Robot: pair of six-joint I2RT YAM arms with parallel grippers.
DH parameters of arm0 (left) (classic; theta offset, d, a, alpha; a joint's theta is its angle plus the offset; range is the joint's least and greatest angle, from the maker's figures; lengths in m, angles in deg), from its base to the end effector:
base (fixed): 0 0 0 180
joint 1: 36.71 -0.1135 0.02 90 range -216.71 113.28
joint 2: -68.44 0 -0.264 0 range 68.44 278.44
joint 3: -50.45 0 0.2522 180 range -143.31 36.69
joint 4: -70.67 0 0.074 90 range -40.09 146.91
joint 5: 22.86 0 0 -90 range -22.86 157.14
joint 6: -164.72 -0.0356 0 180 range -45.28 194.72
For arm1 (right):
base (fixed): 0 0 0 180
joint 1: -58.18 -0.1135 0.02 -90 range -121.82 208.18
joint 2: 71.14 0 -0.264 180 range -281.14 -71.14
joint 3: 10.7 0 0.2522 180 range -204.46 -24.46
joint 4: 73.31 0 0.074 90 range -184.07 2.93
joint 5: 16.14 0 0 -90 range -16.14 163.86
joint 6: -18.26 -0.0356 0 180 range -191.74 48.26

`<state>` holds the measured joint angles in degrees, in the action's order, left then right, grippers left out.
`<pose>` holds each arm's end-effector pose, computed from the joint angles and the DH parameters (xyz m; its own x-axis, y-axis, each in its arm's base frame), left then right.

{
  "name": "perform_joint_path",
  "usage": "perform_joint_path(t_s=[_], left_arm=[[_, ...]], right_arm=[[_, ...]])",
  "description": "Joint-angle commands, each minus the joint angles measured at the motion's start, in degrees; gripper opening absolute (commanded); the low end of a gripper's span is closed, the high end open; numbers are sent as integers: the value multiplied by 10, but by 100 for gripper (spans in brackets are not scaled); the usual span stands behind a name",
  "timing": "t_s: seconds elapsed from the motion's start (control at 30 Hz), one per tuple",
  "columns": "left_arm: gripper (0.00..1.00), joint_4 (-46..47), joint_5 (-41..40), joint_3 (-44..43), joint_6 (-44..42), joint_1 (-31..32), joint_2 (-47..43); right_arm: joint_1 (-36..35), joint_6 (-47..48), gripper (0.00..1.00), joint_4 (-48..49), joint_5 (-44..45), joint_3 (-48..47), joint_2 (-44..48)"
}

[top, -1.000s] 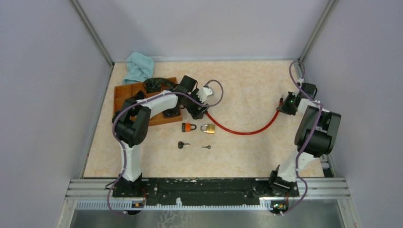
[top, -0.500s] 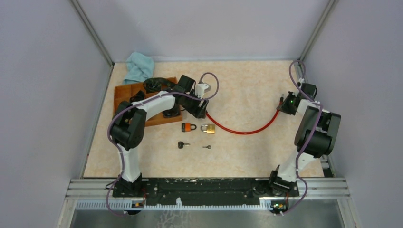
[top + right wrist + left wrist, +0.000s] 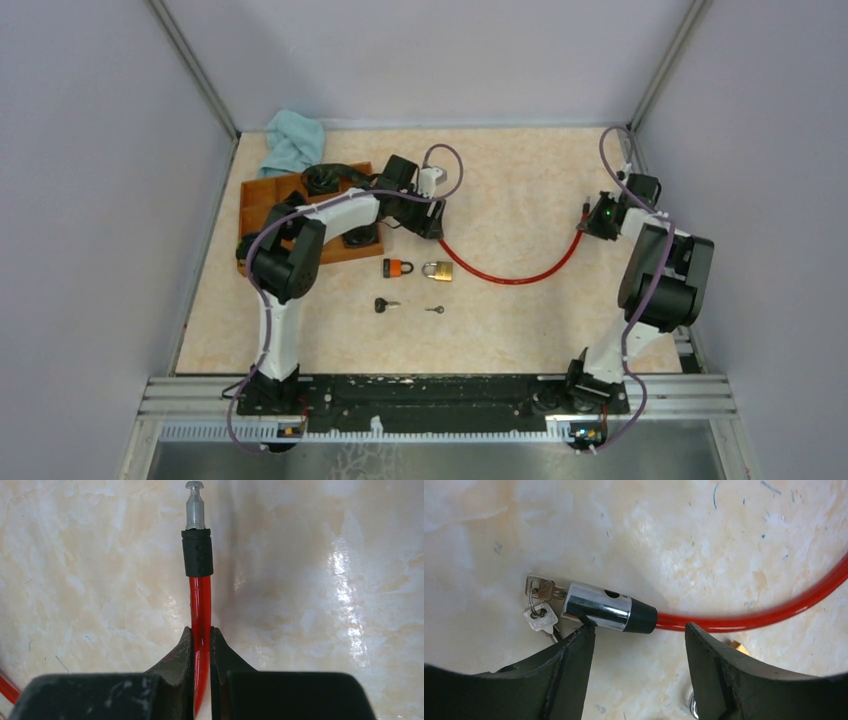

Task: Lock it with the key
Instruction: Lock the lock.

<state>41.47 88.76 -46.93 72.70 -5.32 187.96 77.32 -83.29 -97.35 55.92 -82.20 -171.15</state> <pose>0.3778 -0.2459 0.1646 -0.6422 0.4302 -0.6345 0.7038 0.6589 -0.2655 0.3372 -0.1054 0.1675 -0.7078 0.4473 -0.5468 0.2824 0.8886 0.3613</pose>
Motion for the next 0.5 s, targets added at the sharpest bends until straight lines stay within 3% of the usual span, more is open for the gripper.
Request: perform_joint_path(t_s=[0.0,0.47], left_arm=[[72,9,-9,-39,19,6,43],[69,-48,-120,-157,-39,51,146]], right_arm=[[-23,15,0,13,-16,-2,37],[-57,79,0,-33,-35,-25,24]])
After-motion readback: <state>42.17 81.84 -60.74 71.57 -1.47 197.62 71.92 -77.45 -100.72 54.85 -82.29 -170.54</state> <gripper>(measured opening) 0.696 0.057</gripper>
